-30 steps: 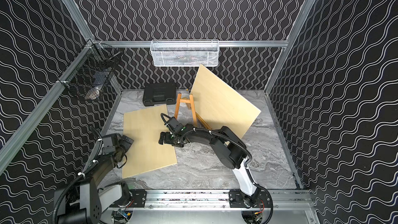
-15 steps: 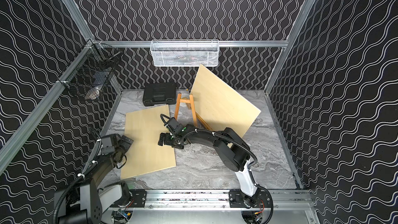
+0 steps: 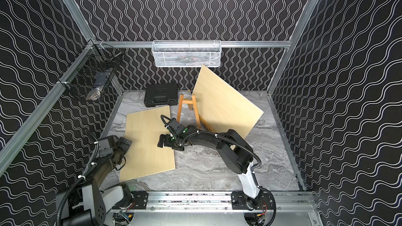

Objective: Assemble the easel
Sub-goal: Pick up the drawing board from the center of the board.

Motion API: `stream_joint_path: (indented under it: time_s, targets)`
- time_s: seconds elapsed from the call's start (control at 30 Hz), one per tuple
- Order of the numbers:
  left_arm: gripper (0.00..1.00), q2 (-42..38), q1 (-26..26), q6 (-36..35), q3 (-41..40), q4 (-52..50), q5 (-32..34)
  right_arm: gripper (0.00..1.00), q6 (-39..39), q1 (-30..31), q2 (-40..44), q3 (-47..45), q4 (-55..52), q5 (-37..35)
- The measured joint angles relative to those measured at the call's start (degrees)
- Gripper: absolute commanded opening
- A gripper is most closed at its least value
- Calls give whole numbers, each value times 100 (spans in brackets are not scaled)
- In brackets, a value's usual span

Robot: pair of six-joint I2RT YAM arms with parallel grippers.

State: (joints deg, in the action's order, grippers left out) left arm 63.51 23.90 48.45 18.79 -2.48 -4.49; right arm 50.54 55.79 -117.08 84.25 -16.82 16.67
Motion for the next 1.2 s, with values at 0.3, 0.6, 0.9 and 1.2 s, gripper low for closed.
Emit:
stream_joint_path:
  time_s: [0.3,0.6,0.9,1.2]
  targets:
    - [97,-7,11,0,-20,20,2,100,-7,35,378,0,-81,72]
    - [95,-107,24,0,-85,15,-33,100,-17,42,680,-258,37,249]
    - [94,-262,24,0,-175,7,-166,100,46,22,828,-560,192,330]
    - [93,-293,24,4,-184,-22,-240,100,87,-15,957,-730,343,374]
